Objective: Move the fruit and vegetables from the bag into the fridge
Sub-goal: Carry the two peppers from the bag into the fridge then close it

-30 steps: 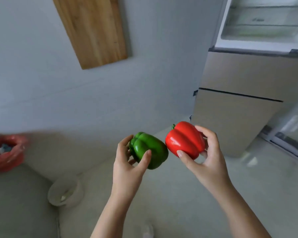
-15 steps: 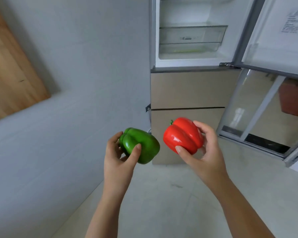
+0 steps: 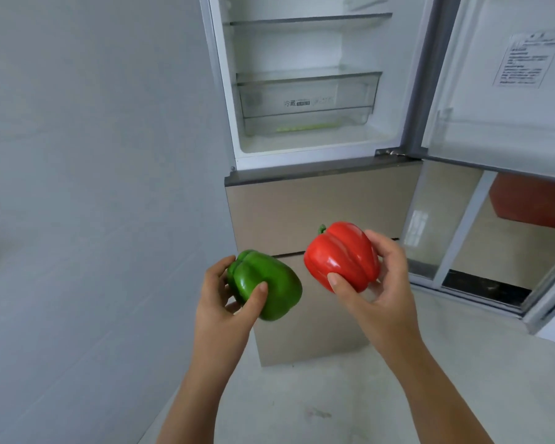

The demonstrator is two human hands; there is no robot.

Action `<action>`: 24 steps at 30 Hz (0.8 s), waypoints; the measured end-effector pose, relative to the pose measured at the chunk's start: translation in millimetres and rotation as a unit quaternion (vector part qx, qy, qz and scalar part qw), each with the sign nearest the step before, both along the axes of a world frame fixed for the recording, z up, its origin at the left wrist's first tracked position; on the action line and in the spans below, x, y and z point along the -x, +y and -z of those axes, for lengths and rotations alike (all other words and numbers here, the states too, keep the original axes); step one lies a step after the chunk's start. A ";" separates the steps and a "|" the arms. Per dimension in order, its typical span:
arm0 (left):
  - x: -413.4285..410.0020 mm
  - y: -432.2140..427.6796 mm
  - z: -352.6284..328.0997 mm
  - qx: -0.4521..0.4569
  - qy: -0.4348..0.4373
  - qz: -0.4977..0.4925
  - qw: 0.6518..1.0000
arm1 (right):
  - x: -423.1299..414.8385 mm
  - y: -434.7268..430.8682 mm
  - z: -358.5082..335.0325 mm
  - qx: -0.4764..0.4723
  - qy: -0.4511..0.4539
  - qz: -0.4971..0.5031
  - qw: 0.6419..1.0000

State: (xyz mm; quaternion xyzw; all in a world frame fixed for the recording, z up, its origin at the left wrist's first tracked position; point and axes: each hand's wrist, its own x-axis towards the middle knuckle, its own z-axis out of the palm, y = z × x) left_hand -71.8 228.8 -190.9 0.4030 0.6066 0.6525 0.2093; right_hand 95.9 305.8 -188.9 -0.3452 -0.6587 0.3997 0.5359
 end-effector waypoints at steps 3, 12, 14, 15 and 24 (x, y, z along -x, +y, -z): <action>-5.2 62.5 -9.8 -0.003 -0.003 0.012 1.000 | -6.9 60.5 -11.8 -0.011 0.001 0.007 1.000; -10.5 198.6 -31.1 -0.015 0.033 0.049 0.998 | -17.1 207.9 -31.5 -0.035 -0.009 -0.003 0.999; -4.6 222.4 -35.0 -0.018 0.040 0.042 0.998 | -11.2 231.6 -30.4 -0.041 -0.005 -0.007 0.999; -0.7 235.2 -37.4 -0.022 0.039 0.036 0.998 | -7.5 243.0 -30.7 -0.040 -0.005 -0.011 0.999; 50.0 359.4 -59.7 -0.090 0.024 0.049 0.994 | 36.3 353.8 -46.9 -0.067 0.039 0.010 0.997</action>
